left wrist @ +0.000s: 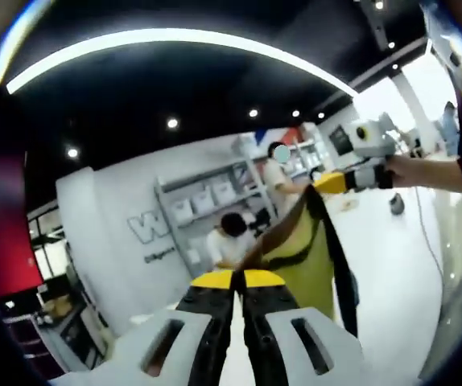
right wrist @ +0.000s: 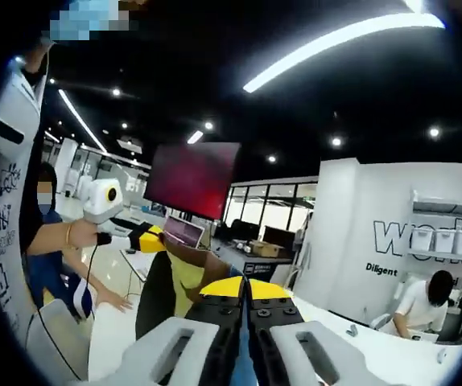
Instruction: Fold the garment on the visible template until the final outline fits inside the template.
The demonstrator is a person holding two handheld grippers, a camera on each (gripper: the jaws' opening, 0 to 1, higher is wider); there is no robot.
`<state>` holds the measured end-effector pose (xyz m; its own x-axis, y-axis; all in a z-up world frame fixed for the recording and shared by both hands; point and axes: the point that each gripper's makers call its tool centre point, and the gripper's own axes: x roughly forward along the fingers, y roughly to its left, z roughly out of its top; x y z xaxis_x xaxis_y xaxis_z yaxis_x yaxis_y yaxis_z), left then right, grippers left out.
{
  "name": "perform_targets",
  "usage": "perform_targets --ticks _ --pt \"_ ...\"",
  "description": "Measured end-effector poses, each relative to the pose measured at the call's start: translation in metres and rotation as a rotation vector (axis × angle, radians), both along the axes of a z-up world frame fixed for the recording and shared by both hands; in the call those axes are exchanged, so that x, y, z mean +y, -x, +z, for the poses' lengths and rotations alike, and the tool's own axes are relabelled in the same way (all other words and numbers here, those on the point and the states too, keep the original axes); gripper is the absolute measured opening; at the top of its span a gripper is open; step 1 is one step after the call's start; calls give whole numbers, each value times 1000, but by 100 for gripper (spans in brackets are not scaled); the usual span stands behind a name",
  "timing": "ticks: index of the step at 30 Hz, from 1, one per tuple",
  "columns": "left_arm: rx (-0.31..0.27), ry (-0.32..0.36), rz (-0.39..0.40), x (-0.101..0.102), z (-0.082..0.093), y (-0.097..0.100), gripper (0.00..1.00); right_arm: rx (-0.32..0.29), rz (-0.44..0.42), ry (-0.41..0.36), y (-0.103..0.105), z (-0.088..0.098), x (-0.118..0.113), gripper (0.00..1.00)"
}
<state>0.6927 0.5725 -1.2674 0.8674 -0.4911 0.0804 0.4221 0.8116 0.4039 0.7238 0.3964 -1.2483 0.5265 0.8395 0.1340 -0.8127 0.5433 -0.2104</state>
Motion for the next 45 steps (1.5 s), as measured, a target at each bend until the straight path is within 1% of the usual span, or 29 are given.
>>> perform_targets --ticks 4,5,6,7,10,12,13,14,15,17,19,22,23,26,27,28,30,33,34,35,38,41,42,44,45 --pt "-24 25 -27 -2 18 7 0 -35 2 -7 5 14 -1 0" --pt "-24 29 -31 -2 19 7 0 -40 2 -7 5 16 -1 0" --pt "-22 40 -38 -2 24 9 0 -55 5 -9 8 21 -2 0" --pt "-30 39 -38 -2 28 11 0 -59 6 -11 9 23 -1 0" --pt "-55 30 -35 -2 42 17 0 -83 20 -22 15 36 -3 0" --pt "-70 31 -42 -3 50 22 0 -94 24 -26 20 39 -3 0" --pt "-76 32 -46 -3 54 25 0 -93 39 -38 25 44 -3 0" --pt "-80 33 -48 -3 55 26 0 -94 40 -41 26 46 -4 0" --pt "-89 38 -56 -4 59 30 0 -103 44 -44 31 49 -4 0" --pt "-95 46 -67 -7 61 39 0 -116 51 -44 37 53 -5 0" --pt "-92 50 -70 -8 60 42 0 -117 56 -37 41 53 -5 0" --pt "-70 49 -63 -7 49 42 0 -109 60 -29 43 48 -4 0" --pt "-46 55 -62 -6 40 41 0 -94 59 -19 43 40 -3 0" --pt "-4 62 -57 -5 23 37 0 -61 52 0 40 25 -1 0" --pt "25 64 -54 -4 11 35 0 -29 47 9 38 13 -1 0" --pt "41 60 -48 -4 3 33 0 -14 44 11 36 7 -1 0" --pt "59 62 -46 -4 -6 30 0 20 36 13 33 -6 0 0" --pt "68 79 -44 -3 -15 26 0 47 25 -15 31 -17 0 0" --pt "69 83 -42 -3 -16 25 0 49 20 -20 30 -18 0 0" --pt "66 98 -41 -2 -20 22 0 53 7 -30 29 -25 1 0" --pt "57 126 -35 -1 -25 16 0 53 -9 -42 26 -30 2 0" --pt "56 202 -39 0 -31 9 0 64 -33 -79 18 -36 0 0" --pt "58 218 -37 0 -33 7 0 64 -36 -82 17 -36 0 0" --pt "58 227 -38 0 -36 4 0 69 -41 -91 15 -39 1 0" --pt "60 264 -53 -1 -36 2 0 83 -50 -115 12 -41 1 0"
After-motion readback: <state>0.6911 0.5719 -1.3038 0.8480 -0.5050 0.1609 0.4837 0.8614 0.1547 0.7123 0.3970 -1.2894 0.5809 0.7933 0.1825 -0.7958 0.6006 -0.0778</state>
